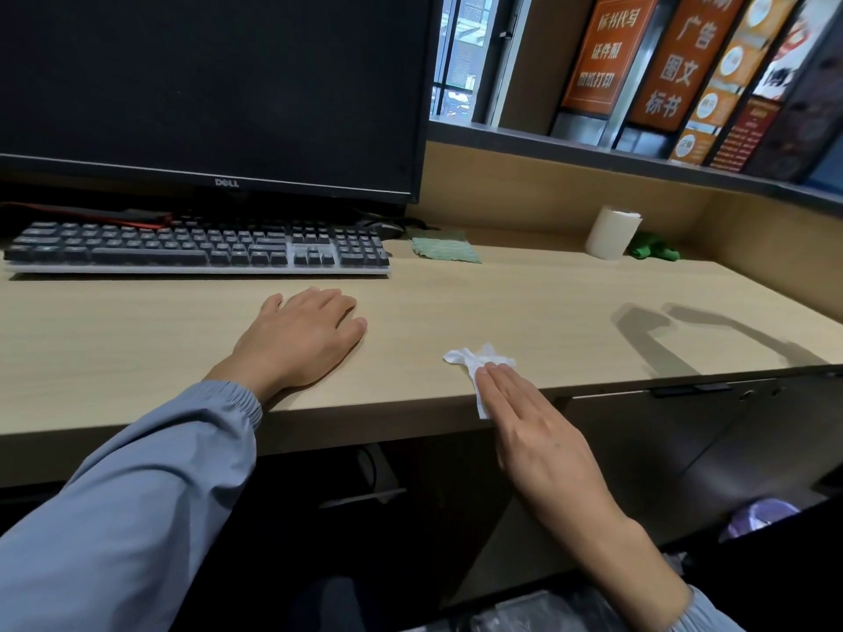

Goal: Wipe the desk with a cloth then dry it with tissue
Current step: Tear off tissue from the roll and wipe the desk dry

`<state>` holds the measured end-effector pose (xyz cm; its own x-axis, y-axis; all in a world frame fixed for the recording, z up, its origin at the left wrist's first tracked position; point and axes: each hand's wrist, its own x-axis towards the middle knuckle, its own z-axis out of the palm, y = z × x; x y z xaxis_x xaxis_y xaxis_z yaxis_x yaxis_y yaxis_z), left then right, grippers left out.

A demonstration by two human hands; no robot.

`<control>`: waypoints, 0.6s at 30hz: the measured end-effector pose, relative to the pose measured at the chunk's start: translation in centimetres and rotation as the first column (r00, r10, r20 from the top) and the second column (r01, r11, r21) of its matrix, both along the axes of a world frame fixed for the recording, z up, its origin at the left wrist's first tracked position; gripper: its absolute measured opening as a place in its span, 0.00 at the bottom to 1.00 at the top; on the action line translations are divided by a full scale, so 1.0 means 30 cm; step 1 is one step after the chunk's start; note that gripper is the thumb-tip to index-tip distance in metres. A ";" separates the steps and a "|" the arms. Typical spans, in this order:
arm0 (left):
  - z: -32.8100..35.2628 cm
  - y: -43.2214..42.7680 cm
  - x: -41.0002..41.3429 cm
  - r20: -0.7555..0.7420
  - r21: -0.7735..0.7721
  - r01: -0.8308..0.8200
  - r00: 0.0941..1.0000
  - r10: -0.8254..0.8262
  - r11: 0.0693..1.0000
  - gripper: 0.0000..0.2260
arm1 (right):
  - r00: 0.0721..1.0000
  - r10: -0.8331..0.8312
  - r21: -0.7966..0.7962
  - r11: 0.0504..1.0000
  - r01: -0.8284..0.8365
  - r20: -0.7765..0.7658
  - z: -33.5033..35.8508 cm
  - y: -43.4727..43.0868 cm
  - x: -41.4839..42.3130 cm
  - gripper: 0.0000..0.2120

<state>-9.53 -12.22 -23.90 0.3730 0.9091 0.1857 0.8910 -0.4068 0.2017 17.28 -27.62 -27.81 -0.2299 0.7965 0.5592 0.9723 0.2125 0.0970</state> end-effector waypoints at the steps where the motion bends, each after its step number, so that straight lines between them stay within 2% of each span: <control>1: 0.001 -0.001 0.000 -0.001 0.002 -0.001 1.000 0.001 1.000 0.25 | 1.000 -0.008 -0.026 1.000 0.009 0.029 0.015 0.010 -0.005 0.27; 5: 0.003 -0.003 0.001 -0.002 -0.001 -0.002 1.000 0.002 1.000 0.25 | 0.998 0.013 -0.243 0.970 0.002 0.060 0.078 0.062 0.000 0.27; 9: 0.001 -0.004 -0.002 0.000 -0.010 -0.003 1.000 0.003 1.000 0.25 | 0.998 0.013 -0.455 0.890 0.015 0.057 0.142 0.144 0.003 0.39; 11: 0.001 -0.006 -0.003 0.001 -0.016 -0.002 1.000 0.002 1.000 0.25 | 0.997 0.016 -0.517 0.856 0.024 0.072 0.164 0.153 0.000 0.42; 13: 0.003 -0.005 -0.003 0.005 -0.025 -0.001 1.000 0.001 1.000 0.25 | 0.999 0.006 -0.575 0.818 0.022 0.047 0.183 0.128 0.001 0.41; 18: -0.008 0.000 -0.004 0.007 -0.019 -0.001 1.000 0.001 1.000 0.26 | 0.996 -0.047 -0.656 0.754 -0.017 -0.080 0.222 0.109 0.010 0.30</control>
